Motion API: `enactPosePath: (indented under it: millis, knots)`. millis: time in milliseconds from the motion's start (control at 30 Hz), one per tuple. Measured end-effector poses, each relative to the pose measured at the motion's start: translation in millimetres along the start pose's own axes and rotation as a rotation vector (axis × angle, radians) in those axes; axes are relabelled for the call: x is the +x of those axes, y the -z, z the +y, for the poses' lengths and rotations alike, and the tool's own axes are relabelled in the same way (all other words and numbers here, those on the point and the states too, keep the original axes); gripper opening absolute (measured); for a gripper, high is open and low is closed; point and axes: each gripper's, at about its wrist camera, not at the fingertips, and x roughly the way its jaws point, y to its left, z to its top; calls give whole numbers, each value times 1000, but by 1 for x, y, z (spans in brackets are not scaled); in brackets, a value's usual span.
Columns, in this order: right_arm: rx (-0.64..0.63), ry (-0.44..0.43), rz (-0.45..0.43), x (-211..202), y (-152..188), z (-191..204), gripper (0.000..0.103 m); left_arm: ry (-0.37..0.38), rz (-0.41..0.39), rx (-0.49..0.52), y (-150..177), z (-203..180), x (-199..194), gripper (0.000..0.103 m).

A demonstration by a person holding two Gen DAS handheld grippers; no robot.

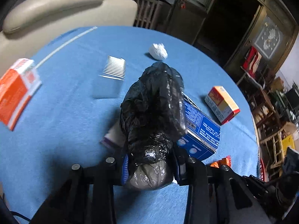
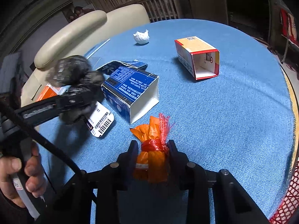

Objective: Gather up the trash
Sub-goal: 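Grasp the orange bag with the right tool while the left tool holds the black bag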

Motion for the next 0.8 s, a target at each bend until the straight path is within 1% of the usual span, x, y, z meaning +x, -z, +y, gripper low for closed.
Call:
enactPosePath:
  millis: [133,267,367,467,567,633,800]
  knots:
    - [-3,-4,-3,-2,1,-1,36,-58,-49,-28,11,19,-25,39]
    - [-6,0,-1,-1,0,0,35,-128,-71,-50,24,39,-39,39]
    - [-12,8,1,-1,0,1,35,-181,-65,-80,34,58,-40,39]
    - [-18,18,4,-1,0,3,35,-232,-25,-114,44,78,-29,39]
    - [-27,26,6,0,-1,4,35,-244,-2,-122,55,87,-20,39]
    - [-31,30,8,0,-1,5,35,-256,-14,-98,57,83,-20,39]
    - [-43,47,9,0,-1,8,35,-247,-24,-87,61,82,-20,39]
